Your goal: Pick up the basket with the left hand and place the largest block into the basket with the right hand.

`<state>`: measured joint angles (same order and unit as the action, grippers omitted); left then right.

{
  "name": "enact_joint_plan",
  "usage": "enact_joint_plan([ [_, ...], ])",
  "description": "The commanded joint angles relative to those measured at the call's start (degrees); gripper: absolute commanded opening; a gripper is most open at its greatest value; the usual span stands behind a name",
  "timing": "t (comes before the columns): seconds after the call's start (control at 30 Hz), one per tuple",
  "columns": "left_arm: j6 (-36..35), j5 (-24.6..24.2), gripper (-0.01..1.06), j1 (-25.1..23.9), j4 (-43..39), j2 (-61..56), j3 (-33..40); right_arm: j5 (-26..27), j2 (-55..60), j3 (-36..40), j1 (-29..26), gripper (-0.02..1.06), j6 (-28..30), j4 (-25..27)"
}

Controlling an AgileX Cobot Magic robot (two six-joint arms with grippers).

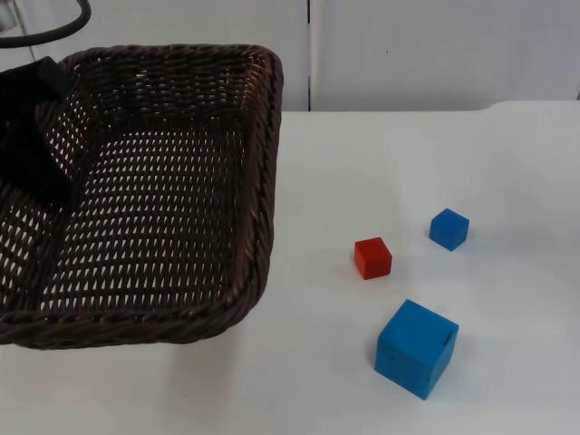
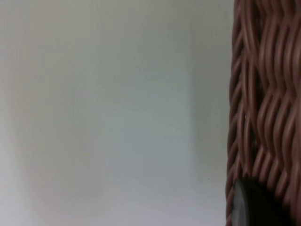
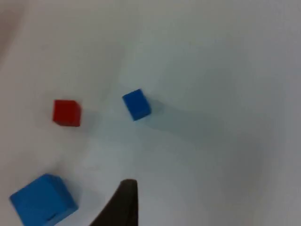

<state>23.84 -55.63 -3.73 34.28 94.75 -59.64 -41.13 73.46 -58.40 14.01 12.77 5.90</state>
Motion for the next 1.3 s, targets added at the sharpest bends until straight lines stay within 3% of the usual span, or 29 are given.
enact_joint_plan([
  [0.0, 0.1, -0.5, 0.00, -0.2, 0.9, -1.1, 0.1, -0.7, 1.7, -1.1, 2.9, 1.05, 1.4, 0.4],
  [0.23, 0.2, -0.5, 0.00, -0.2, 0.4, -1.1, 0.1, -3.2, 9.3, -2.7, 14.0, 1.05, 3.3, 0.6],
  [0.4, 0.2, -0.5, 0.00, -0.2, 0.4, -1.1, 0.1, -5.4, 12.3, -2.7, 18.6, 1.05, 3.1, 0.7],
  [0.57, 0.2, -0.9, 0.00, -0.2, -0.1, -1.1, 0.1, -3.9, 14.4, -2.7, 22.9, 1.05, 1.3, 0.5],
  [0.9, 0.2, -0.9, 0.00, -0.2, -0.3, -1.1, 0.1, 0.9, 20.6, -2.7, 24.0, 1.05, -6.0, -1.2],
  [1.27, 0.2, -0.9, 0.00, -0.2, -0.3, -1.1, 0.1, 5.4, 27.4, -2.7, 25.7, 1.05, -8.3, -2.4],
])
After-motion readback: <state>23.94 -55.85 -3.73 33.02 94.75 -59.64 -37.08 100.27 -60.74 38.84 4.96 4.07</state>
